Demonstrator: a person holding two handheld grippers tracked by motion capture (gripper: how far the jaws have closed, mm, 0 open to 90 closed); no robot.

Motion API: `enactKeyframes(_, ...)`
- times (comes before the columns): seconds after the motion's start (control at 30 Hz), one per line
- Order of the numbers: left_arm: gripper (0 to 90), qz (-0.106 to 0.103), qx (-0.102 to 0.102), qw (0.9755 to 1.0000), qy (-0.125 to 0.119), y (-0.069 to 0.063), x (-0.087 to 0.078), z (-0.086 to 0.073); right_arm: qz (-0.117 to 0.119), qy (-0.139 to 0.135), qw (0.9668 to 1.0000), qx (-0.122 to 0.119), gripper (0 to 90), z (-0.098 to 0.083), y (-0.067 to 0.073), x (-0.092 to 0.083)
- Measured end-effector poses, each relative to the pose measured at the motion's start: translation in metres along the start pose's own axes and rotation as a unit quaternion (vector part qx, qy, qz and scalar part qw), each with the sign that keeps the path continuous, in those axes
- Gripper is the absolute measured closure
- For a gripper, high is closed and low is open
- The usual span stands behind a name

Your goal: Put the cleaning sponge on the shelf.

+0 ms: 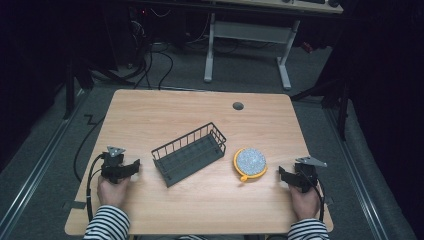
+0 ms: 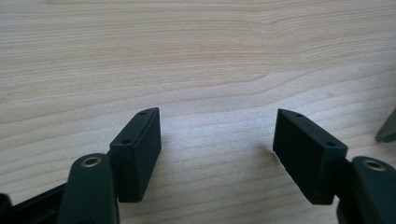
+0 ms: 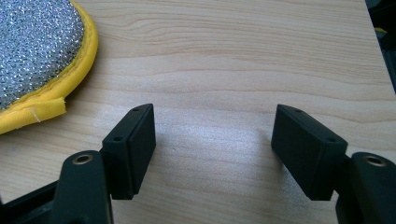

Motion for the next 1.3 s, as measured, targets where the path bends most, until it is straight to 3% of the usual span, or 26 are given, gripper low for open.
enactKeyframes(0.03, 32.5, 0.000, 0.000, 1.0000, 0.000, 0.000, 0.000, 0.000, 0.000, 0.000, 1.0000, 0.000, 30.6, 0.000, 0.000, 0.000)
enactKeyframes(0.07, 31.8, 0.009, 0.013, 0.9998, -0.008, 0.001, 0.001, -0.001, 0.001, 0.000, 1.0000, 0.000, 30.6, 0.000, 0.000, 0.000)
enactKeyframes(0.37, 30.2, 0.010, 0.013, 0.9998, -0.014, 0.001, 0.001, -0.002, 0.007, 0.000, 1.0000, -0.002, 32.4, 0.000, 0.000, 0.000)
enactKeyframes(0.57, 28.8, 0.011, 0.011, 0.9998, -0.014, 0.001, 0.001, -0.002, 0.021, 0.063, 0.9978, -0.002, 39.0, 0.000, -0.001, -0.008)
enactKeyframes(0.77, 28.1, 0.008, 0.011, 0.9998, -0.014, 0.001, 0.001, -0.002, 0.031, 0.064, 0.9974, -0.007, 39.7, 0.005, 0.003, -0.017)
enactKeyframes(0.93, 22.9, 0.014, 0.004, 0.9998, -0.012, 0.003, 0.002, -0.002, 0.041, 0.056, 0.9974, -0.018, 40.2, 0.014, 0.012, -0.024)
enactKeyframes(1.17, 23.4, 0.015, 0.004, 0.9998, -0.012, 0.004, 0.001, -0.002, 0.062, 0.055, 0.9954, -0.048, 42.4, 0.032, 0.037, -0.027)
enactKeyframes(1.3, 23.3, 0.014, 0.004, 0.9998, -0.012, 0.003, 0.001, -0.002, 0.074, 0.054, 0.9945, -0.052, 42.7, 0.041, 0.048, -0.026)
Point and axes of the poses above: each handheld gripper's, and its own axes: x roughly forward along the jaws, z roughly out of its top, y roughly to its left, the point moved 10 cm from there along x, roughly forward along the jaws, and after that the axes turned 6 degrees about -z, right-handed, at the moved point
